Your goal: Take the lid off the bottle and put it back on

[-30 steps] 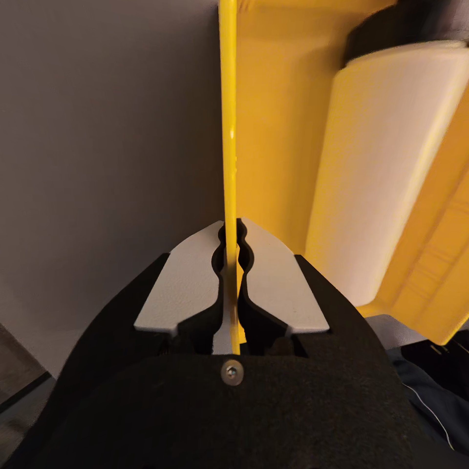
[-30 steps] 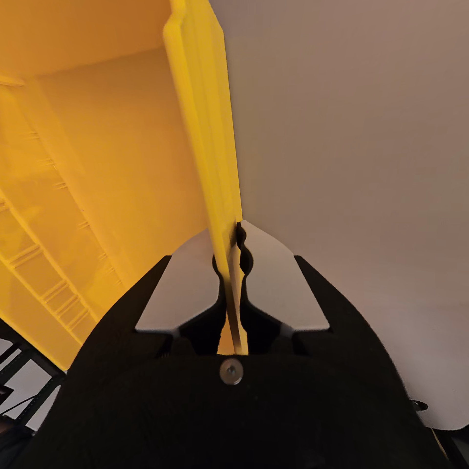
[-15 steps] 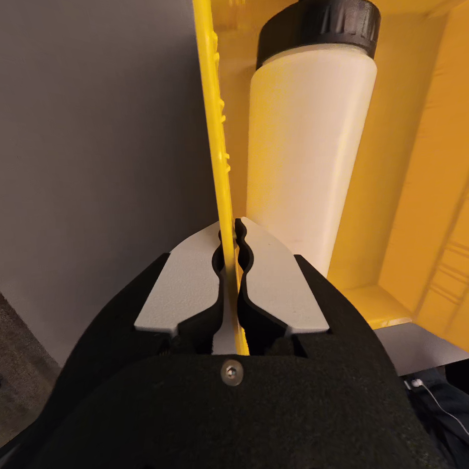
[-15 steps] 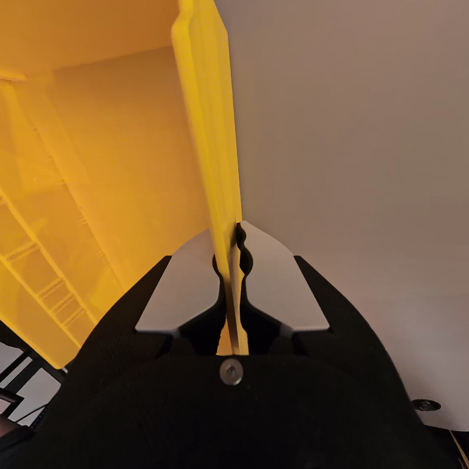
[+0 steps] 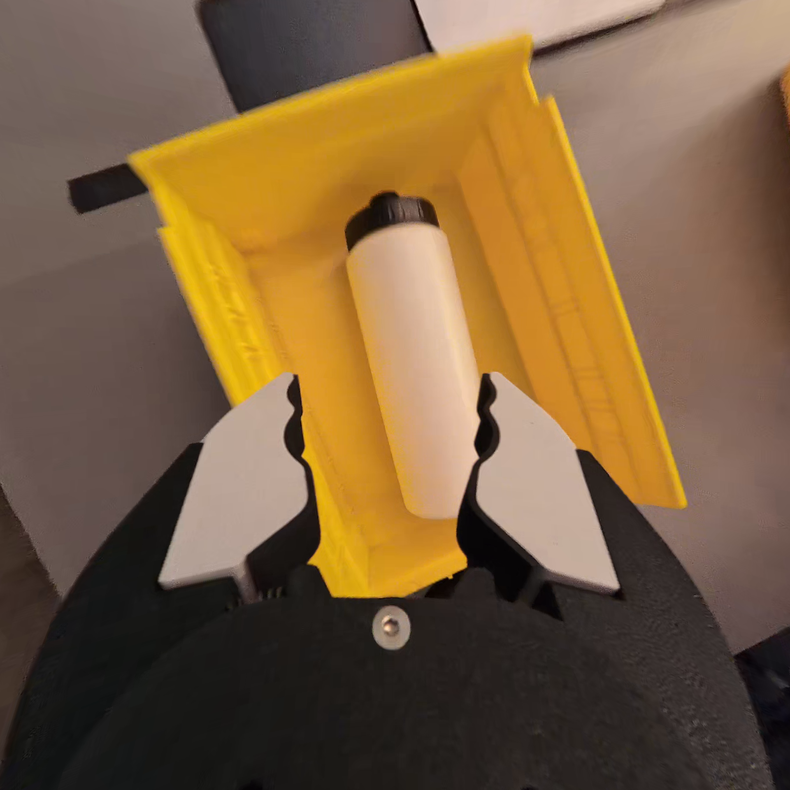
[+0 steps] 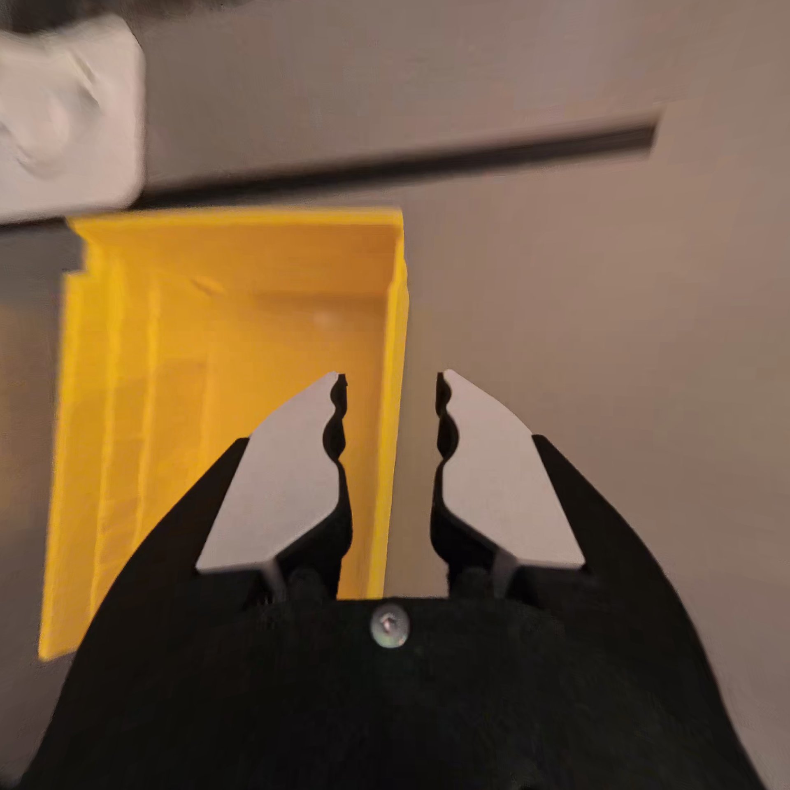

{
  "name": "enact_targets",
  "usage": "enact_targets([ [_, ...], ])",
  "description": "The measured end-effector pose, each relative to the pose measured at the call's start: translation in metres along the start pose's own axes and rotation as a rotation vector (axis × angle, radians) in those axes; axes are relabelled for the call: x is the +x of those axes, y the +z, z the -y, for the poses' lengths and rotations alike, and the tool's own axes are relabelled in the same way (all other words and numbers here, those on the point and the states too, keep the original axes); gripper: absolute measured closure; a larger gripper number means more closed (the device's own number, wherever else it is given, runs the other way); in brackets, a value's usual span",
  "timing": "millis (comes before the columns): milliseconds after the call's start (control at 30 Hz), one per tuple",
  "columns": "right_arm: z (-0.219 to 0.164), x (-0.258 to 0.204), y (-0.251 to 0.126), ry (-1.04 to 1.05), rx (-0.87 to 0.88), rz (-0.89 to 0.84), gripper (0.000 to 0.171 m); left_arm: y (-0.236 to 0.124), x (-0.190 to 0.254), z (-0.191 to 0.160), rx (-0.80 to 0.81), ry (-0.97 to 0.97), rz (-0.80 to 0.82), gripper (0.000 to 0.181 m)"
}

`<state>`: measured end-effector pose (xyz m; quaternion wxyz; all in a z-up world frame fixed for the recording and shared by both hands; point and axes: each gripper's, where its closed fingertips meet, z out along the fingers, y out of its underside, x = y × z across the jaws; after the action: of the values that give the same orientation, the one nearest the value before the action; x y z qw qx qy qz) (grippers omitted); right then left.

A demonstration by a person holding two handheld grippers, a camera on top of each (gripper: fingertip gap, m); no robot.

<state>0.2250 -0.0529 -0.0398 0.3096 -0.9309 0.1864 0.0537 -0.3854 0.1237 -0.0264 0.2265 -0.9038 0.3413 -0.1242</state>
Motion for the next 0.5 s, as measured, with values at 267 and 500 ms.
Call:
enact_targets([
  [267,0.050,-0.063,-0.073,-0.088,0.464,0.209,0.131,0.076,0.063,-0.028,-0.332,0.010,-0.050,0.100],
  [500,0.042,-0.088,-0.075,-0.159,0.418,0.320,0.131,0.097,0.057,-0.063,-0.583,-0.040,-0.030,0.094],
])
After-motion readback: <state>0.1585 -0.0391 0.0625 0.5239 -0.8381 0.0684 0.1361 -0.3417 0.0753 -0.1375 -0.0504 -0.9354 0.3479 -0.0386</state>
